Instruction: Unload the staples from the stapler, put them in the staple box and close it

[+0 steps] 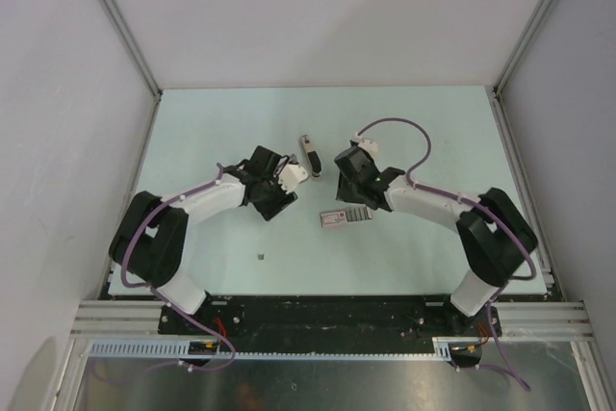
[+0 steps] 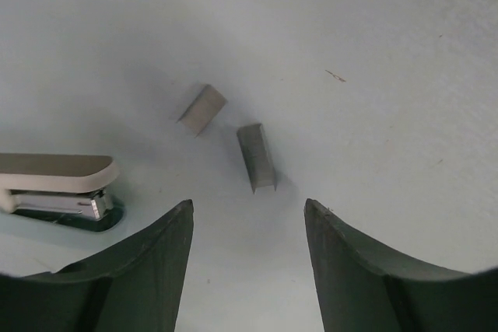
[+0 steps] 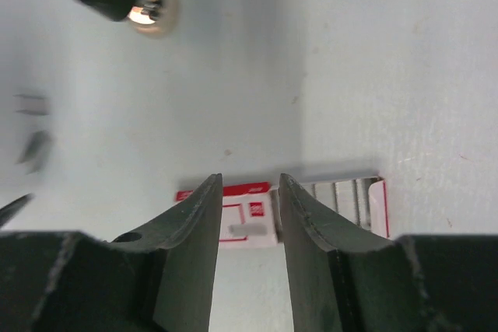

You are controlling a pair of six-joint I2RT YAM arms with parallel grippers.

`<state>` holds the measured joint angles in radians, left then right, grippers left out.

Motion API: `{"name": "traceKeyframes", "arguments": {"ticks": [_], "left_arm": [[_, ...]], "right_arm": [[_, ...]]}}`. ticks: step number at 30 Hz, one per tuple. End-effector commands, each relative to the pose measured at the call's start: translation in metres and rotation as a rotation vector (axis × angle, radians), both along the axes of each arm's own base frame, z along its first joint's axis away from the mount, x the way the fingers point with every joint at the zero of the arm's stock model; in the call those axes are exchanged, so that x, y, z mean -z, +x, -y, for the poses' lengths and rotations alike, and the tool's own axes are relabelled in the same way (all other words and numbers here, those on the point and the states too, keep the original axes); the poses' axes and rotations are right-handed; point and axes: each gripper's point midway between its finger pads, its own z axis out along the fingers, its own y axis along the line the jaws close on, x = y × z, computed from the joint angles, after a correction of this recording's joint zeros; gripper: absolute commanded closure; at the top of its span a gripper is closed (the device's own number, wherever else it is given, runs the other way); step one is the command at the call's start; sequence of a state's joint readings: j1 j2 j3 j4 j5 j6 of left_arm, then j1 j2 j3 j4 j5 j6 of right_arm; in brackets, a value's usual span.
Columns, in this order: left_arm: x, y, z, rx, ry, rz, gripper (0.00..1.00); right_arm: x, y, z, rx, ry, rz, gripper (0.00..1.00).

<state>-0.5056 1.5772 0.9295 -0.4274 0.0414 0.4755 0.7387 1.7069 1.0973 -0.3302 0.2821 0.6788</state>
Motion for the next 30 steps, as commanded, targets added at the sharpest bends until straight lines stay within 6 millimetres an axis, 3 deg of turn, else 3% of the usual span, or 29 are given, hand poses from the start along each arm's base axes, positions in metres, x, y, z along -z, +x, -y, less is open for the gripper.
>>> {"name": "traceKeyframes", "arguments": {"ticks": [1, 12, 30], "left_arm": [[-0.001, 0.009, 0.018, -0.012, -0.069, -0.018, 0.37], [0.008, 0.012, 0.031, -0.020, -0.097, -0.082, 0.42], [0.020, 0.013, 0.036, -0.033, -0.101, -0.167, 0.42]], "right_arm": [[-0.049, 0.004, -0.019, -0.031, 0.142, 0.168, 0.59], [-0.048, -0.030, -0.031, -0.085, 0.227, 0.195, 0.62], [-0.056, -0.039, -0.045, -0.125, 0.277, 0.235, 0.66]]}}
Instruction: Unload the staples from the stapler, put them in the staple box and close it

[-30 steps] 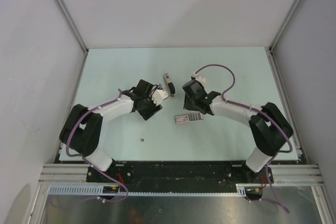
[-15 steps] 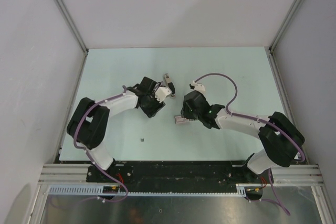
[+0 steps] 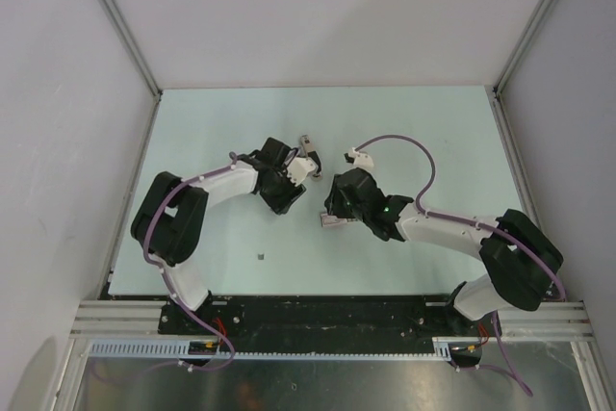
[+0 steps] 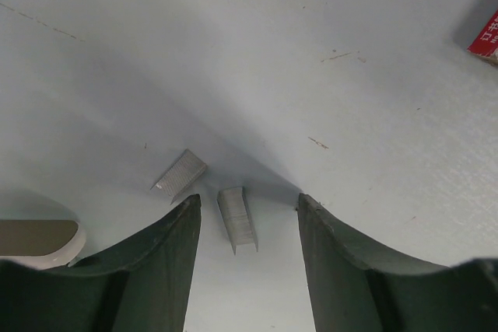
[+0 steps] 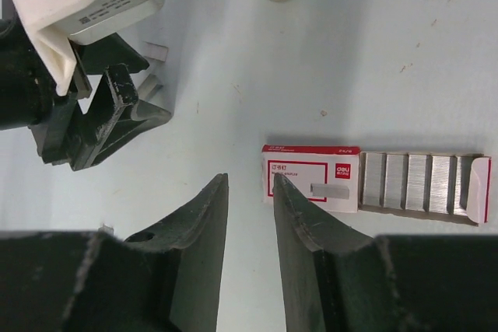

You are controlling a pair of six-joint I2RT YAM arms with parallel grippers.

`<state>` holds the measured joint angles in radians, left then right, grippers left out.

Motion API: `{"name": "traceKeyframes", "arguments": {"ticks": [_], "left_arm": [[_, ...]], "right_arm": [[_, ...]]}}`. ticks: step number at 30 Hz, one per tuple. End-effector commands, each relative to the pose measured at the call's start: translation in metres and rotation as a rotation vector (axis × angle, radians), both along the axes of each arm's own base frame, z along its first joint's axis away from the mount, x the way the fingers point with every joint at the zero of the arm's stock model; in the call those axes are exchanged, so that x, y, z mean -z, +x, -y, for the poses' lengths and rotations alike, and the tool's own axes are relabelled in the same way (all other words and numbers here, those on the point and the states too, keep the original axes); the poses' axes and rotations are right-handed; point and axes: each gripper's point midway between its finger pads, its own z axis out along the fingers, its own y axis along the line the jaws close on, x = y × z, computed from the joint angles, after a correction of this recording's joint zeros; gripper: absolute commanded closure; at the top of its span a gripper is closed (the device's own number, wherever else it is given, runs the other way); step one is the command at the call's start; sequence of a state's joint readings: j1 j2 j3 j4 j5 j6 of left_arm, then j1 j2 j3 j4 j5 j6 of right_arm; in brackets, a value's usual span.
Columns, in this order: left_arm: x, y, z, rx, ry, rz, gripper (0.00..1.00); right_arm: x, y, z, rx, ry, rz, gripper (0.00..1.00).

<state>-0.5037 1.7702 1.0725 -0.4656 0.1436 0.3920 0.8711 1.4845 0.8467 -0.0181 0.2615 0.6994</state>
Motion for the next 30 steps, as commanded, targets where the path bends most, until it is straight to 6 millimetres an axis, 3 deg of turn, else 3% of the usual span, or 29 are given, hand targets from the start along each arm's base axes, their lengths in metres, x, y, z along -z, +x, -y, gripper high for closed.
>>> {"name": "traceKeyframes", "arguments": {"ticks": [1, 17, 30], "left_arm": [[-0.003, 0.002, 0.008, -0.001, -0.038, -0.026, 0.42], [-0.006, -0.019, 0.002, -0.001, -0.073, -0.076, 0.64], [-0.015, -0.043, 0.004, -0.024, -0.092, -0.083, 0.72]], "right_arm": [[-0.018, 0.003, -0.005, 0.007, 0.050, 0.052, 0.66], [-0.015, 0.000, -0.002, 0.009, 0.047, 0.064, 0.72], [-0.014, -0.002, -0.005, 0.002, 0.052, 0.065, 0.75]]}}
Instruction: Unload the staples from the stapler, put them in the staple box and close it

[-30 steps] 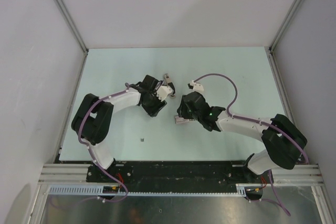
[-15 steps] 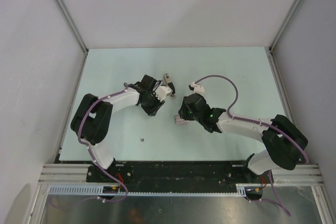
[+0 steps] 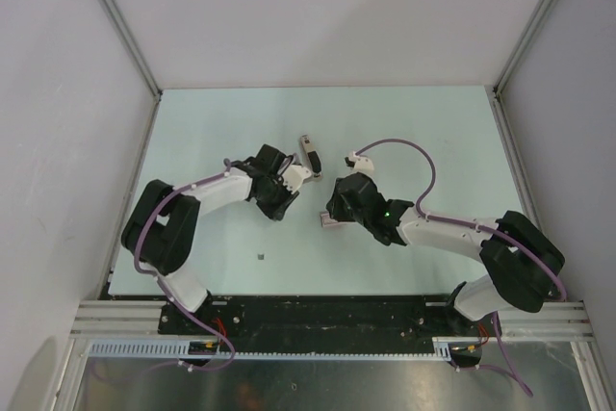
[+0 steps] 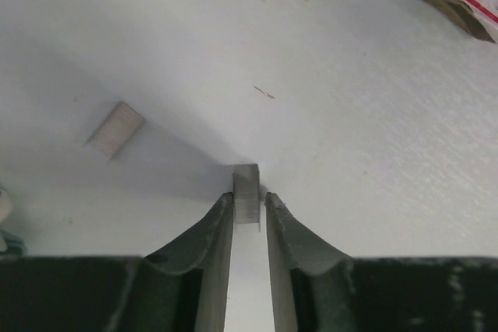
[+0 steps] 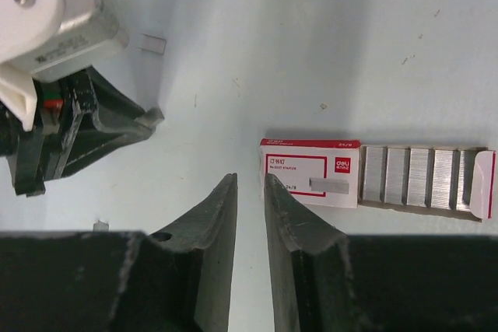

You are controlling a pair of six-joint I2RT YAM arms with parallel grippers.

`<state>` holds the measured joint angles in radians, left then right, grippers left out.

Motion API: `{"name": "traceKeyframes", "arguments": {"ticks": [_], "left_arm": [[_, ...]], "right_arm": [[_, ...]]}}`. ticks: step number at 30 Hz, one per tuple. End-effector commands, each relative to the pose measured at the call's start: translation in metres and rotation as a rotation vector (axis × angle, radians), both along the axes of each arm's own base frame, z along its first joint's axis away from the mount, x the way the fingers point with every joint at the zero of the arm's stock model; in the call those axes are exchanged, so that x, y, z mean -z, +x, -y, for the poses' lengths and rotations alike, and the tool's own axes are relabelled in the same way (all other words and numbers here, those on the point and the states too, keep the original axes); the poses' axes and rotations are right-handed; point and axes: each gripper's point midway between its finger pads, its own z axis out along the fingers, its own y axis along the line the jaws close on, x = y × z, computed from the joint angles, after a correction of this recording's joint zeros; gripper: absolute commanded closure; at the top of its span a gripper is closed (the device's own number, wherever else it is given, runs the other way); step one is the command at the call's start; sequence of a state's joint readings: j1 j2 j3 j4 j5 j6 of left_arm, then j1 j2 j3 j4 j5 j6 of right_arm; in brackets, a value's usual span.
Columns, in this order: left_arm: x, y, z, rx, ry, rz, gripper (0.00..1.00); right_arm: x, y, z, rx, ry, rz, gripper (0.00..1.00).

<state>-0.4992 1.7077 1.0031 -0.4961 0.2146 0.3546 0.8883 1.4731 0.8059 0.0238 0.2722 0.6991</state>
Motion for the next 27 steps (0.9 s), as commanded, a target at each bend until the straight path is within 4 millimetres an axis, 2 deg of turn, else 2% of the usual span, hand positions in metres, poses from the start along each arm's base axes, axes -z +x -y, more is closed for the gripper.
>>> {"name": "traceKeyframes", "arguments": {"ticks": [1, 7, 17, 27], "left_arm": [[-0.015, -0.014, 0.006, -0.015, -0.043, -0.007, 0.73], [-0.016, -0.014, 0.007, -0.020, -0.045, -0.009, 0.75], [-0.012, -0.004, 0.005, -0.028, -0.010, -0.003, 0.55], [-0.006, -0.001, 0.012, -0.017, -0.017, -0.028, 0.56]], "right_arm": [[-0.019, 0.004, -0.005, 0.010, 0.048, 0.052, 0.75], [-0.022, 0.004, -0.005, 0.004, 0.053, 0.060, 0.75], [-0.025, 0.004, -0.004, 0.007, 0.052, 0.066, 0.74], [-0.026, 0.003, -0.005, 0.003, 0.058, 0.066, 0.74]]}}
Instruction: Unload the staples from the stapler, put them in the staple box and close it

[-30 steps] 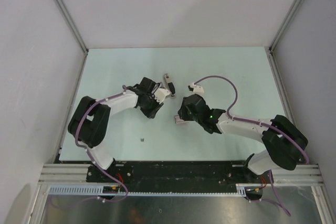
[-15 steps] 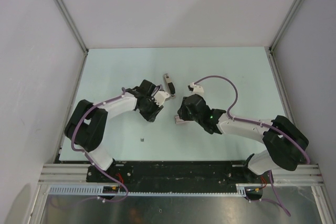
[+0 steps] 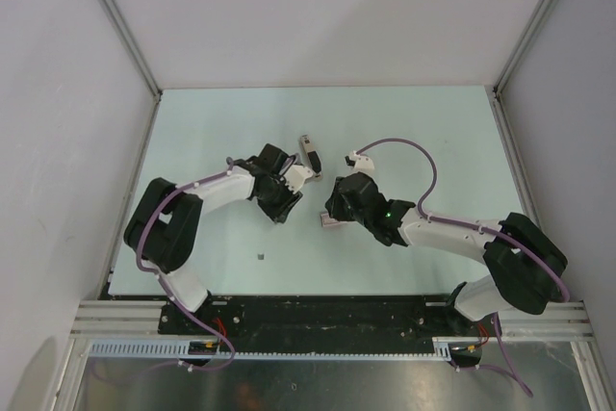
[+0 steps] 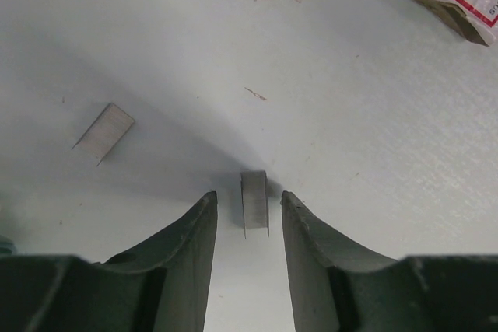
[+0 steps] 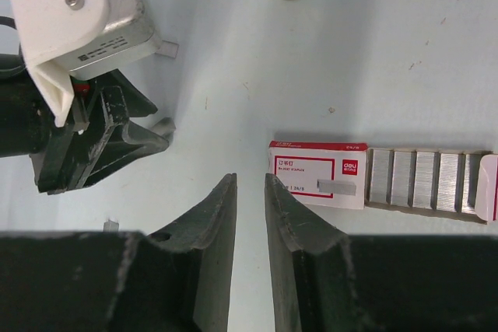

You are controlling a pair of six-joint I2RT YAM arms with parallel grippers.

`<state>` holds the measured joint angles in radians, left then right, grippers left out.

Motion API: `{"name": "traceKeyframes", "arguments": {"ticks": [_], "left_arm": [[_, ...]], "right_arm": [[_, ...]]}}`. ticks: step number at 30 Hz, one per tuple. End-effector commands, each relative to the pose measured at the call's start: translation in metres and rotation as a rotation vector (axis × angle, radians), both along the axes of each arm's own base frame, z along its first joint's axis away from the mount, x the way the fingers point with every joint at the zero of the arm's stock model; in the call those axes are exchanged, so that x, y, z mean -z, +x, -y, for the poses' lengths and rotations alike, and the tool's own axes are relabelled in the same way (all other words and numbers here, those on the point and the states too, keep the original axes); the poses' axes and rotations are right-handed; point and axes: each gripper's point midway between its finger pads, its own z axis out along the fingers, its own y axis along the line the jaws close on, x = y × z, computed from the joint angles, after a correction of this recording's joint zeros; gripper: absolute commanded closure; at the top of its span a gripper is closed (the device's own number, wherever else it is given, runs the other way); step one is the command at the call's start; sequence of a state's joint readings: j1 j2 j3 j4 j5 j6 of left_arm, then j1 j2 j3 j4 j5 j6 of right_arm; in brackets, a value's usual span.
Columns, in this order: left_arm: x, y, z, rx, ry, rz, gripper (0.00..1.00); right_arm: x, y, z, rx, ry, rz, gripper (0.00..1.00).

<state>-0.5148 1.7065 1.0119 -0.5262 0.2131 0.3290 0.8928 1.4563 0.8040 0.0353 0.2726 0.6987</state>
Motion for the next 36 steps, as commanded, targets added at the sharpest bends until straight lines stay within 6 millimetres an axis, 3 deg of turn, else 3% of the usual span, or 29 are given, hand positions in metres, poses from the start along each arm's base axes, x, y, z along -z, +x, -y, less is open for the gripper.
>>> {"name": "traceKeyframes", "arguments": {"ticks": [1, 10, 17, 25, 31, 36], "left_arm": [[-0.004, 0.007, 0.010, -0.009, -0.022, -0.005, 0.57], [0.003, -0.001, 0.010, 0.002, -0.020, -0.037, 0.68], [0.004, -0.002, 0.012, 0.013, -0.017, -0.041, 0.69], [-0.004, -0.002, 0.017, 0.010, -0.048, -0.037, 0.93], [-0.029, 0.001, 0.031, 0.010, -0.144, -0.032, 1.00], [-0.084, 0.021, 0.042, -0.026, -0.311, -0.019, 1.00]], "right_arm": [[-0.019, 0.003, -0.002, 0.008, 0.038, 0.050, 0.74], [-0.018, 0.004, -0.003, 0.006, 0.038, 0.050, 0.75], [-0.019, 0.004, -0.003, 0.004, 0.041, 0.050, 0.75], [-0.021, 0.004, -0.005, -0.003, 0.050, 0.057, 0.74], [-0.043, 0.002, -0.010, -0.057, 0.092, 0.099, 0.66], [-0.074, 0.000, -0.013, -0.138, 0.154, 0.164, 0.56]]}}
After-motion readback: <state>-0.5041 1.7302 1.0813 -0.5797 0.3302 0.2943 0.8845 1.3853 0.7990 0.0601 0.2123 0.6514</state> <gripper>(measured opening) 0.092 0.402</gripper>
